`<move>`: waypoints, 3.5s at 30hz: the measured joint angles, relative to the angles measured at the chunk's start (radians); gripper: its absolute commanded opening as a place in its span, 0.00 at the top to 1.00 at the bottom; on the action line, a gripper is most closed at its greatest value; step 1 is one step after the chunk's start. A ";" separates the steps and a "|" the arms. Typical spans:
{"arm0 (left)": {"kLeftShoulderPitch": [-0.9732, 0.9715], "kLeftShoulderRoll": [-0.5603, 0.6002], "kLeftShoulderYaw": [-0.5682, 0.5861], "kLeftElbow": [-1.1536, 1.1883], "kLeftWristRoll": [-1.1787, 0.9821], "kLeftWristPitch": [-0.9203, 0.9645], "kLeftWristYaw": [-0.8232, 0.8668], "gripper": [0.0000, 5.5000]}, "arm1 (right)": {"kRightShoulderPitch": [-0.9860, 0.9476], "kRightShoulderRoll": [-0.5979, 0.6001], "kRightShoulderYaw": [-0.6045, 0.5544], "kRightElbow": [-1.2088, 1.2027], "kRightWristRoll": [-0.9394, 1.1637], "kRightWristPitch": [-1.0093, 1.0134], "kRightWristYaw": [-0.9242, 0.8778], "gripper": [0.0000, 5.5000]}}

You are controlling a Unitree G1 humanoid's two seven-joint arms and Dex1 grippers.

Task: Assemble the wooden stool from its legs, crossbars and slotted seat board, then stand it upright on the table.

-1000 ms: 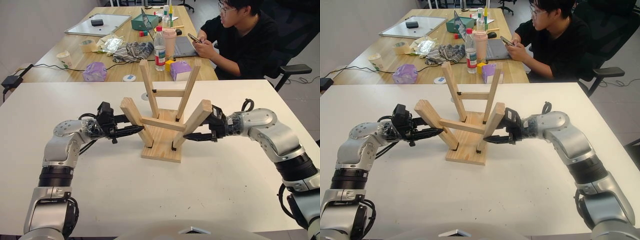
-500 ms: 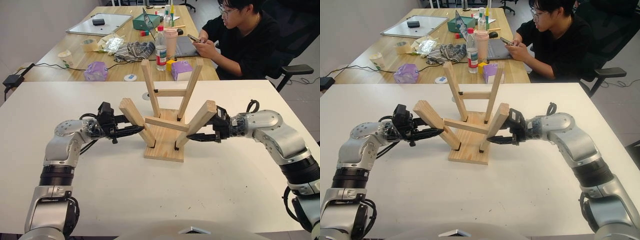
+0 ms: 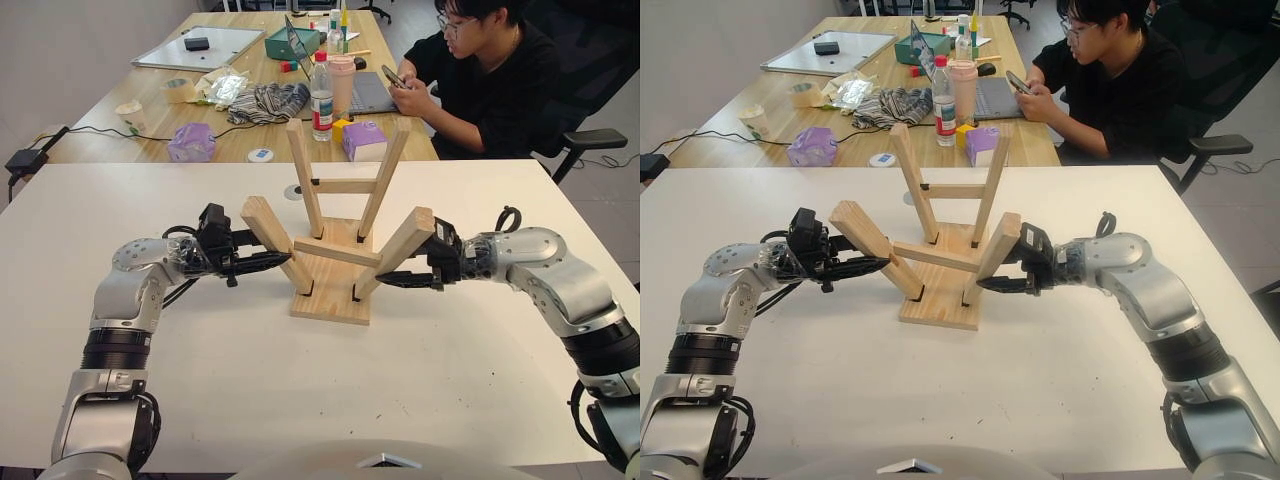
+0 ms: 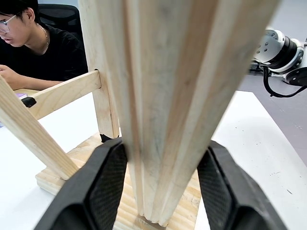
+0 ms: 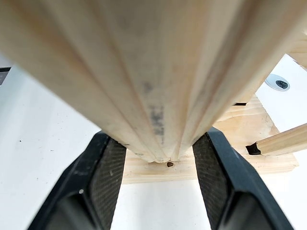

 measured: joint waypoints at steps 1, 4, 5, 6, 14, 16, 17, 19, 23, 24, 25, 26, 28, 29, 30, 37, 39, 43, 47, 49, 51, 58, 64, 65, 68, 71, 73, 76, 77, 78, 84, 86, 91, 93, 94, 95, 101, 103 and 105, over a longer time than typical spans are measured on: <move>0.000 0.000 0.000 0.000 0.000 0.000 0.000 0.61 | -0.002 0.000 0.002 0.000 -0.001 0.000 0.000 0.63; 0.000 0.000 0.000 0.000 0.000 0.000 0.000 0.61 | -0.015 0.000 0.026 0.002 -0.014 -0.007 -0.004 0.63; 0.000 0.000 0.000 0.000 0.000 0.000 0.000 0.61 | -0.020 0.000 0.032 0.004 -0.017 -0.008 -0.004 0.63; 0.000 0.000 0.000 0.000 0.000 0.000 0.001 0.61 | -0.025 0.000 0.039 0.007 -0.020 -0.008 -0.003 0.63; 0.011 -0.004 0.003 -0.005 -0.002 -0.003 0.010 0.61 | -0.079 0.005 0.105 0.064 -0.047 -0.028 0.011 0.63; 0.018 -0.005 0.006 -0.013 -0.002 -0.004 0.015 0.61 | -0.085 0.005 0.109 0.073 -0.047 -0.033 0.020 0.63; 0.021 -0.005 0.007 -0.018 -0.002 -0.004 0.018 0.61 | -0.088 0.005 0.110 0.077 -0.047 -0.035 0.022 0.63; 0.030 -0.007 0.009 -0.031 -0.003 -0.004 0.027 0.61 | -0.098 0.005 0.115 0.092 -0.047 -0.044 0.030 0.63; 0.041 -0.013 0.010 -0.049 -0.003 -0.003 0.047 0.61 | -0.119 0.004 0.123 0.127 -0.047 -0.072 0.048 0.63; 0.043 -0.014 0.010 -0.053 -0.002 -0.003 0.051 0.61 | -0.121 0.004 0.125 0.133 -0.047 -0.076 0.051 0.63; 0.046 -0.015 0.010 -0.059 -0.002 -0.002 0.059 0.61 | -0.124 0.004 0.128 0.141 -0.047 -0.079 0.056 0.63; 0.049 -0.016 0.010 -0.065 -0.002 -0.002 0.065 0.61 | -0.128 0.004 0.128 0.144 -0.047 -0.081 0.058 0.63; 0.059 -0.015 0.008 -0.086 0.002 -0.002 0.081 0.61 | -0.138 0.004 0.131 0.150 -0.047 -0.086 0.062 0.63; 0.063 -0.015 0.004 -0.095 0.008 -0.002 0.089 0.61 | -0.141 0.004 0.133 0.153 -0.047 -0.086 0.063 0.63; 0.066 -0.014 -0.001 -0.110 0.020 -0.002 0.102 0.61 | -0.143 0.004 0.134 0.156 -0.047 -0.087 0.064 0.63; 0.073 0.001 -0.022 -0.176 0.060 0.014 0.167 0.61 | -0.150 0.004 0.135 0.180 -0.047 -0.099 0.065 0.63; 0.073 0.003 -0.021 -0.181 0.058 0.025 0.172 0.61 | -0.150 0.004 0.136 0.180 -0.047 -0.100 0.064 0.63; 0.072 0.009 -0.008 -0.203 0.043 0.086 0.190 0.61 | -0.150 0.004 0.138 0.181 -0.047 -0.105 0.065 0.63; 0.067 0.012 -0.003 -0.235 0.013 0.145 0.198 0.46 | -0.148 0.004 0.145 0.181 -0.047 -0.108 0.064 0.63; 0.056 0.013 0.002 -0.245 -0.012 0.165 0.193 0.41 | -0.146 0.004 0.146 0.180 -0.047 -0.109 0.063 0.63; 0.048 0.016 0.014 -0.250 -0.041 0.176 0.184 0.35 | -0.145 0.004 0.146 0.179 -0.047 -0.109 0.061 0.63; -0.048 0.097 0.143 -0.206 -0.122 0.187 0.175 0.22 | -0.142 0.004 0.147 0.177 -0.047 -0.109 0.055 0.63; -0.296 0.072 0.249 -0.334 -0.267 0.244 0.405 0.34 | -0.141 0.005 0.149 0.173 -0.047 -0.109 0.038 0.63; -0.312 0.055 0.235 -0.384 -0.278 0.257 0.439 0.39 | -0.141 0.005 0.150 0.173 -0.047 -0.109 0.038 0.63; -0.314 0.023 0.125 -0.545 -0.225 0.281 0.541 0.46 | -0.141 0.005 0.151 0.172 -0.047 -0.109 0.036 0.63; -0.293 0.047 -0.079 -0.654 0.048 0.238 0.627 0.54 | -0.142 0.005 0.153 0.171 -0.047 -0.109 0.034 0.63; -0.273 0.050 -0.203 -0.687 0.208 0.236 0.695 0.59 | -0.142 0.005 0.154 0.171 -0.047 -0.109 0.034 0.63; -0.272 0.020 -0.346 -0.724 0.364 0.243 0.772 0.68 | -0.142 0.005 0.154 0.171 -0.047 -0.109 0.033 0.63; -0.272 0.006 -0.398 -0.728 0.426 0.245 0.792 0.71 | -0.142 0.005 0.155 0.171 -0.047 -0.109 0.032 0.63; -0.271 0.006 -0.446 -0.728 0.487 0.244 0.804 0.75 | -0.143 0.005 0.155 0.170 -0.047 -0.109 0.032 0.63; -0.248 0.042 -0.645 -0.712 0.775 0.227 0.806 0.91 | -0.143 0.005 0.155 0.171 -0.047 -0.109 0.032 0.63; -0.219 0.053 -0.690 -0.705 0.844 0.219 0.800 0.96 | -0.144 0.005 0.155 0.171 -0.047 -0.109 0.033 0.63; -0.146 0.050 -0.791 -0.656 1.005 0.178 0.805 1.00 | -0.145 0.005 0.166 0.174 -0.047 -0.109 0.028 0.63; -0.130 0.041 -0.803 -0.634 1.051 0.151 0.822 1.00 | -0.146 0.005 0.170 0.177 -0.047 -0.109 0.023 0.63; -0.124 0.036 -0.805 -0.626 1.072 0.137 0.834 1.00 | -0.147 0.005 0.170 0.177 -0.047 -0.109 0.022 0.63; -0.116 0.031 -0.805 -0.619 1.088 0.124 0.845 1.00 | -0.148 0.005 0.171 0.177 -0.047 -0.109 0.022 0.63; -0.093 -0.006 -0.760 -0.575 1.107 0.054 0.863 1.00 | -0.147 0.005 0.172 0.176 -0.047 -0.109 0.020 0.63; -0.075 -0.045 -0.712 -0.575 1.041 0.046 0.859 1.00 | -0.147 0.005 0.172 0.175 -0.047 -0.109 0.019 0.63; -0.075 -0.099 -0.637 -0.599 0.929 0.063 0.829 1.00 | -0.148 0.005 0.172 0.172 -0.047 -0.109 0.019 0.63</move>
